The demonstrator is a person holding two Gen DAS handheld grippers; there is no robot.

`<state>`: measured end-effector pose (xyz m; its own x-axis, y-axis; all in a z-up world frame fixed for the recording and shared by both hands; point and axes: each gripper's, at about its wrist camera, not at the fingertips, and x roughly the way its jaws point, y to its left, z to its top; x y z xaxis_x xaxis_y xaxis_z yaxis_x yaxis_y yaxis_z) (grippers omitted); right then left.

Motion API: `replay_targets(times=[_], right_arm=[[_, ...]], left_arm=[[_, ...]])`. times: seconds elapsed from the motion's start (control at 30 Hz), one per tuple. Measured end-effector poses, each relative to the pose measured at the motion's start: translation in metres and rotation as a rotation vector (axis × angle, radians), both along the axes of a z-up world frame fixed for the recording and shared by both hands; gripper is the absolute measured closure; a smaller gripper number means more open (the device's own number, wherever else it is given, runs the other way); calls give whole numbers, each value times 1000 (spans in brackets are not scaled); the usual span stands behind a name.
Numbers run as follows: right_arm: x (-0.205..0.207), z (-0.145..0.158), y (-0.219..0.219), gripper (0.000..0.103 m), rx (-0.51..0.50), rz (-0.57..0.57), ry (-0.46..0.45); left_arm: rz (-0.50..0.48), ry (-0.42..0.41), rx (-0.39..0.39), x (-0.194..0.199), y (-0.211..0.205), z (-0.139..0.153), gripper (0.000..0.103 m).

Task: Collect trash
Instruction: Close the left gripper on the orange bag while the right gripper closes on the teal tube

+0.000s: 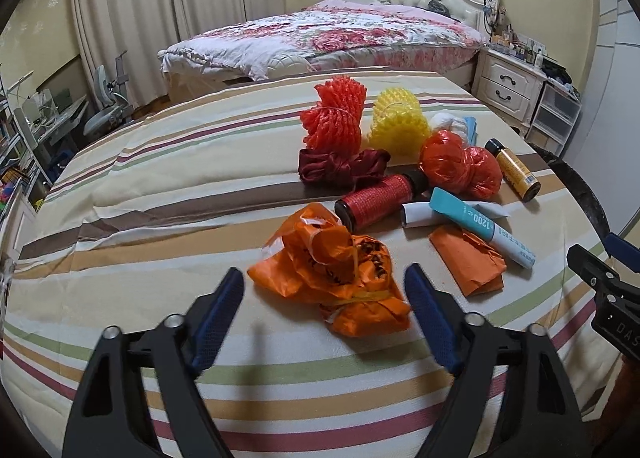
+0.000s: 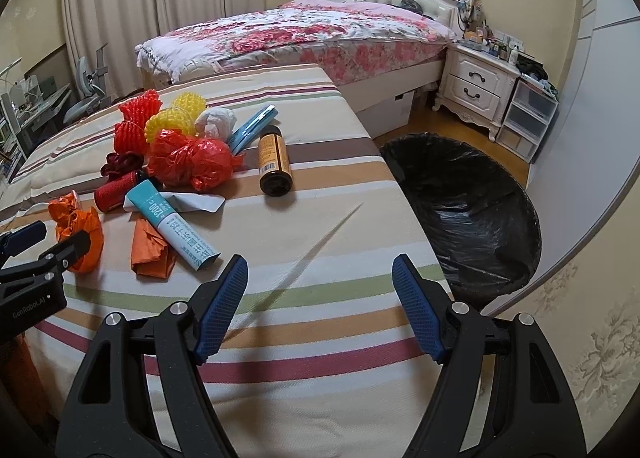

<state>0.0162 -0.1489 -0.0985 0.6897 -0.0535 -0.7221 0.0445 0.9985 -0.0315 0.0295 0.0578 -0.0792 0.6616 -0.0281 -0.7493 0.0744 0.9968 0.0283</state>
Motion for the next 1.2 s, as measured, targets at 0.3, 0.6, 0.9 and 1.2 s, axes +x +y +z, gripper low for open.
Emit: replay_targets(times=[0.3,0.6,0.9,1.2], right_arm=[[3,2,23,30,-1,72,6],[8,-6,51,52,-17,165,42],[22,-12,64,76,3,211,75],[20,-11,68,93,30,228,76]], left_arm=[[-30,-8,-38,-3,9,0,70],[19,-52,-10,-8,32,6,70],[37,-32,-34,-6,44,1,70],[39,-32,-44,-4,46,0,70]])
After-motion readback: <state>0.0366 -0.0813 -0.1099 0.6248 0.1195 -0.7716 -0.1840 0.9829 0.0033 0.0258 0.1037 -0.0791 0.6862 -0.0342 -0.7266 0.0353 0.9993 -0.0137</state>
